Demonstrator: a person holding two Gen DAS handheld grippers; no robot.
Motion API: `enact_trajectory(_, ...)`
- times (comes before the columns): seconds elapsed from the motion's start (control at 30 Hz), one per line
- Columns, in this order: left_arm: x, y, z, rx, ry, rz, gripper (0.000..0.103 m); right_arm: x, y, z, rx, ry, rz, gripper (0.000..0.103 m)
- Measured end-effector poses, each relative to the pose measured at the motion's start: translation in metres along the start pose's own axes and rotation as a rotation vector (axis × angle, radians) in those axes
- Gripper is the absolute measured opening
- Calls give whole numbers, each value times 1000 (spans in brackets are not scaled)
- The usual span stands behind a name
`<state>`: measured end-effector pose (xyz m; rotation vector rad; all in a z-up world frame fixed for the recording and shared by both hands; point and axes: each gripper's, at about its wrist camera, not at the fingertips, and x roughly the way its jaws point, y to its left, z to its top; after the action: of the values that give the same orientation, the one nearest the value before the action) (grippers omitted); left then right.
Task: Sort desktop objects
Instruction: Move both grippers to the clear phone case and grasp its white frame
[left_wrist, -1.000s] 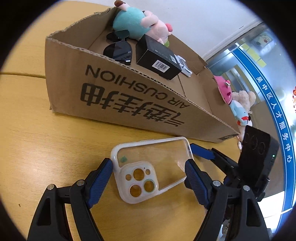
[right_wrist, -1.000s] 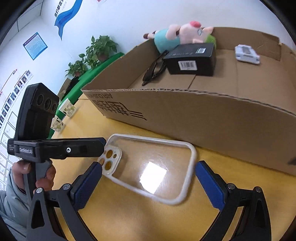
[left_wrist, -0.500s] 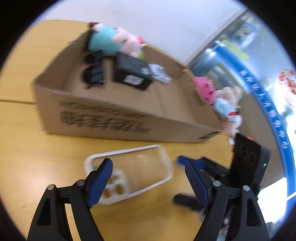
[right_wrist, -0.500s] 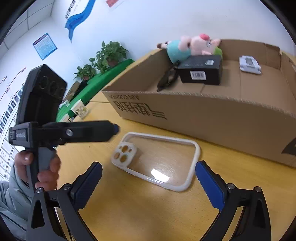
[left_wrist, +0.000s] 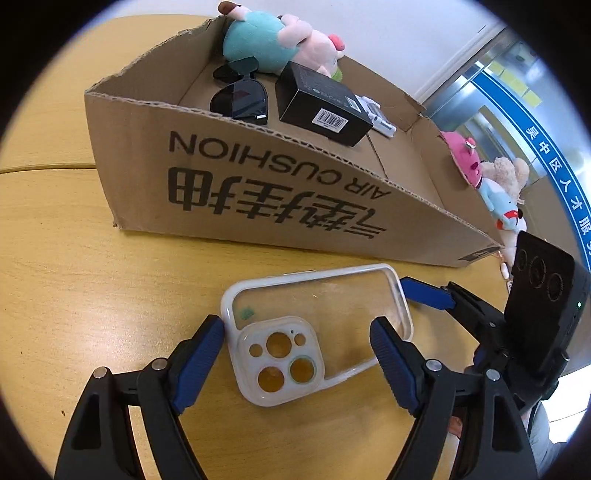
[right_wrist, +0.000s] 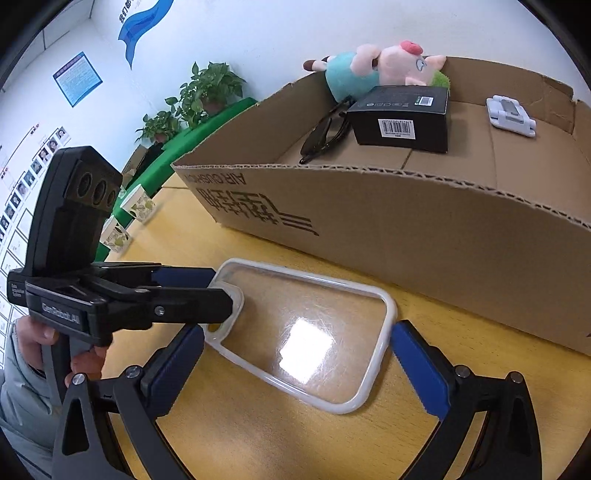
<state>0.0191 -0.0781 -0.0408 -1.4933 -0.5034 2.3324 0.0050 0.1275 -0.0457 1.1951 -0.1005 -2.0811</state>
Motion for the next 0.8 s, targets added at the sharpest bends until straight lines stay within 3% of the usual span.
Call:
enact_trajectory(0.2,-25,-21,0,70,-132,-52,81,-38,10,-4,6,-136,14,103)
enact_trajectory(0.33,-33,-29,-2,98,-176,-125,81,-69,23,-20,-17,-223,1,103)
enact_trajectory(0.47,-30,-29,-11,102,-150,-183,80,-79,23,-40,7,-222,11,103)
enact_trajectory(0.6,-22,-24,-20,70,-109,-161,80,-82,14,-61,56,-194,-12,103)
enact_trajectory(0.73,-11,-17,-21,43,-67,-120,79,-78,5,-65,89,-159,-104,102)
enact_trajectory(0.8,-6,-13,-20,28,-57,-108,67,-72,3,-62,80,-143,-159,91)
